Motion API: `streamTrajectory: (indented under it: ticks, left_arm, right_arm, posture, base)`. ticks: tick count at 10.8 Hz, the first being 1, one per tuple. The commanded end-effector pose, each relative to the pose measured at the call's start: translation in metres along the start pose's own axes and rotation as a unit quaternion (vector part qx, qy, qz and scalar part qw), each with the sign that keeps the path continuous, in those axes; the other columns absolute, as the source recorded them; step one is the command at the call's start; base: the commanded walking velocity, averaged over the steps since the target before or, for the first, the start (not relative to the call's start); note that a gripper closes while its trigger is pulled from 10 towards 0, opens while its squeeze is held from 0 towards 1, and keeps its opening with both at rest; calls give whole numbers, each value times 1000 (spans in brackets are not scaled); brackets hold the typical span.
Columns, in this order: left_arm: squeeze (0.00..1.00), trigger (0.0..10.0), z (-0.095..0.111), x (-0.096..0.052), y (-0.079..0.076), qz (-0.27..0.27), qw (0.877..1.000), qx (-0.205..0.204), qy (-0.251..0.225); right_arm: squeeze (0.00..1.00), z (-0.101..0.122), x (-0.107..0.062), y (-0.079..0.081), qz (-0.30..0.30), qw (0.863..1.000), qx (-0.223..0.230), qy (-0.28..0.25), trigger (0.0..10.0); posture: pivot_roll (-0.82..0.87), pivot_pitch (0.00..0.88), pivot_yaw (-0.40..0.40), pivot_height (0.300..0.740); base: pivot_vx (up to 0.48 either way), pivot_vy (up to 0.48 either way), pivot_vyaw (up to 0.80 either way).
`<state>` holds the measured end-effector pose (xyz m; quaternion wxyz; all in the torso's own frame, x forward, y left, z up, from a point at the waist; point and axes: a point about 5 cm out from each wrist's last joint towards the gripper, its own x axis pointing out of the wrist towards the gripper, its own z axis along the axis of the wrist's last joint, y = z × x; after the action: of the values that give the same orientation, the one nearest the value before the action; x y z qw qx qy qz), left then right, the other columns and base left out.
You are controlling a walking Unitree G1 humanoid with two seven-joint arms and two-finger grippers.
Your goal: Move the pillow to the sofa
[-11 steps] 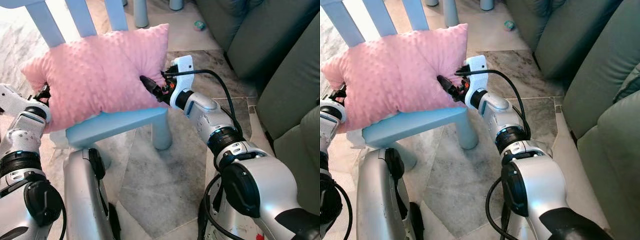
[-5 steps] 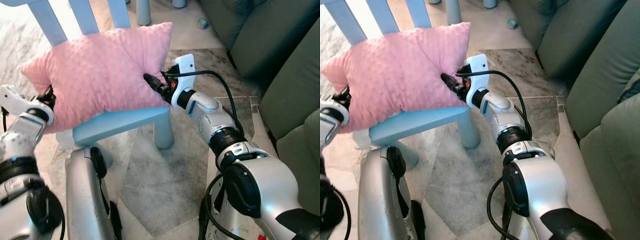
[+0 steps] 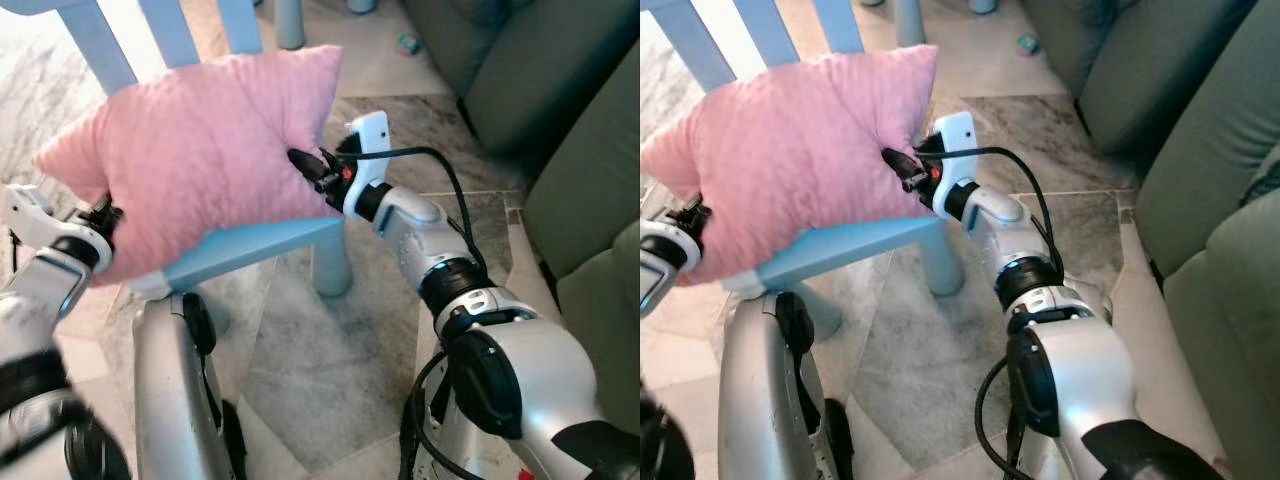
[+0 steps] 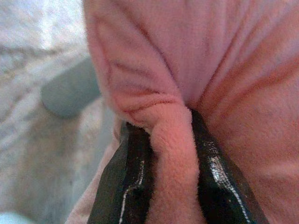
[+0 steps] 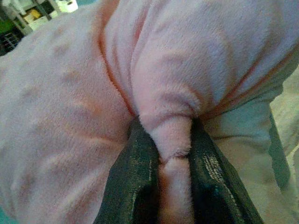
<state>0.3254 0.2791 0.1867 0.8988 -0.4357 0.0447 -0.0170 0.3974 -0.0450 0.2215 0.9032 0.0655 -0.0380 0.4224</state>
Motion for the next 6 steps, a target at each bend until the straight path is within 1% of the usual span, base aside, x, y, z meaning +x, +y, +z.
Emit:
streamTrajectory:
  ticks: [1, 2, 4, 5, 6]
  left_arm:
    - [0, 0, -32, -1, 5, 1, 996, -9, 87]
    - [0, 0, -34, -6, 8, 3, 995, -3, 98]
    - [0, 0, -36, -21, 22, 21, 990, 22, 135]
    - [0, 0, -32, -23, 28, 34, 990, 35, 133]
    - [0, 0, -17, -20, 34, 56, 991, 85, 84]
  right_arm:
    - [0, -16, 2, 10, 30, 999, 19, 28, 0]
    - [0, -17, 0, 8, 31, 999, 17, 31, 0]
    - [0, -20, -7, 3, 36, 999, 15, 35, 0]
    - [0, -20, -8, 1, 32, 999, 15, 35, 0]
    - [0, -17, -10, -2, 14, 1000, 10, 19, 0]
  posture:
    - [-77, 359, 38, 316]
    - [-76, 353, 38, 316]
    - [-72, 314, 41, 316]
    - [-73, 299, 41, 316]
    - [-81, 260, 38, 316]
  base:
    - [0, 0, 0]
    - [0, 0, 0]
    - [0, 0, 0]
    - [0, 0, 0]
    - [0, 0, 0]
